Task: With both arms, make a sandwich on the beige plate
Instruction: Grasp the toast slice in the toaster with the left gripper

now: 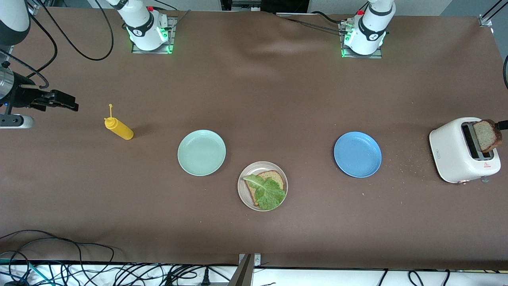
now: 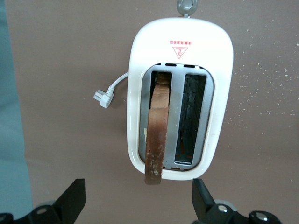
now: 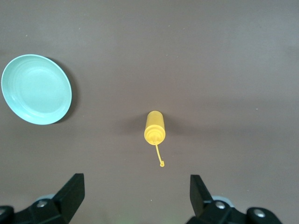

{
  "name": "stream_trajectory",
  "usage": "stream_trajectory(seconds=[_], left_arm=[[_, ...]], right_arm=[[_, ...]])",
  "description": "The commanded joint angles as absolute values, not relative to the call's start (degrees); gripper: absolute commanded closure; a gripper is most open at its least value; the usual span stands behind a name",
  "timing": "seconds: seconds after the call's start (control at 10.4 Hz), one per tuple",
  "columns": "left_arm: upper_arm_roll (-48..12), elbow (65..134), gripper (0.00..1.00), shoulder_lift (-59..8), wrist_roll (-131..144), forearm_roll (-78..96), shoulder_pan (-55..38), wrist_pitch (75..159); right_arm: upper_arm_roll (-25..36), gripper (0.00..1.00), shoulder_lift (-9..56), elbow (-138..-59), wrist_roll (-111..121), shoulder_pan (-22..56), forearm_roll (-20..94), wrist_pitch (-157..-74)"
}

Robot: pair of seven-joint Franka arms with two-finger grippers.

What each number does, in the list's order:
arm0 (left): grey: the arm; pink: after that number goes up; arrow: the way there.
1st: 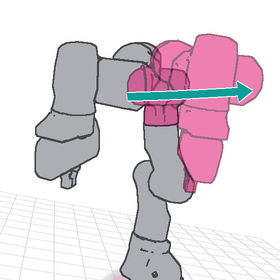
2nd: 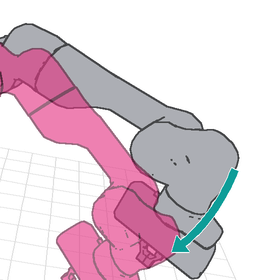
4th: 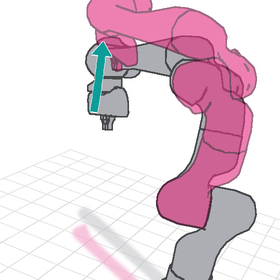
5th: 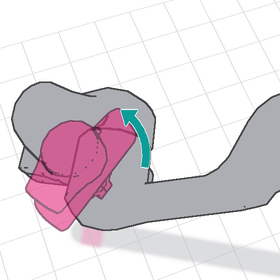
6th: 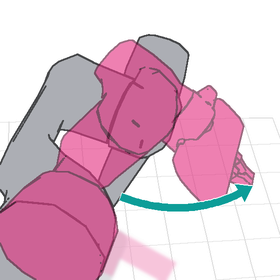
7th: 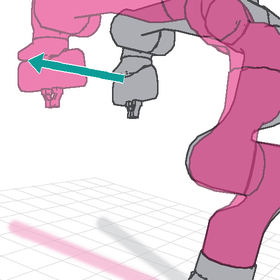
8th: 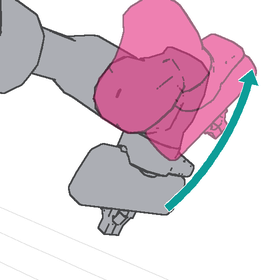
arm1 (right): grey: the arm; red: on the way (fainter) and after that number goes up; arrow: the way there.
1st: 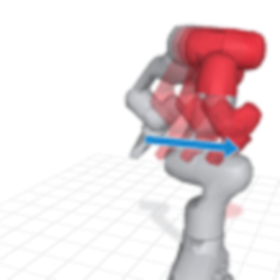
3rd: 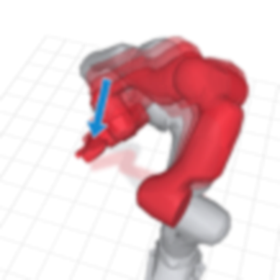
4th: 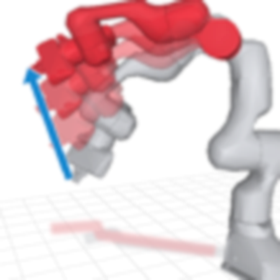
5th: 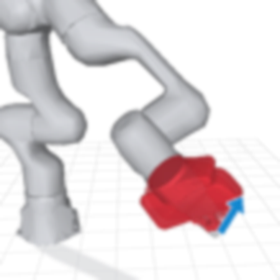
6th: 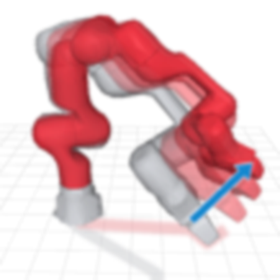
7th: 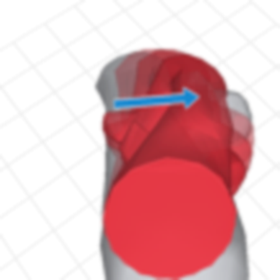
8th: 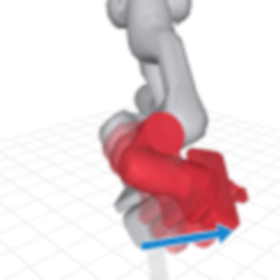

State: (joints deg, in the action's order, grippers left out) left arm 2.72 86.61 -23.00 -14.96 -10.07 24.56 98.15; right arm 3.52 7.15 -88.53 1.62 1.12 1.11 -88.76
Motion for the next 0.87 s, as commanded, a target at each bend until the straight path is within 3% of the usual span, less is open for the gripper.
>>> stream_trajectory(seconds=[0.0, 0.77], left_arm=[[1.9, 88.5, 0.00, -22.2, -16.1, -7.4, 25.8, 99.5], [1.9, 96.6, 0.01, -19.5, -16.1, -6.2, 27.2, 107.0]], right_arm=[[4.7, 0.00, 3.4, -89.6, 2.0, 0.7, 1.3, -88.9], [5.3, 0.00, 3.3, -89.5, 1.5, 0.9, 1.0, -87.9]])
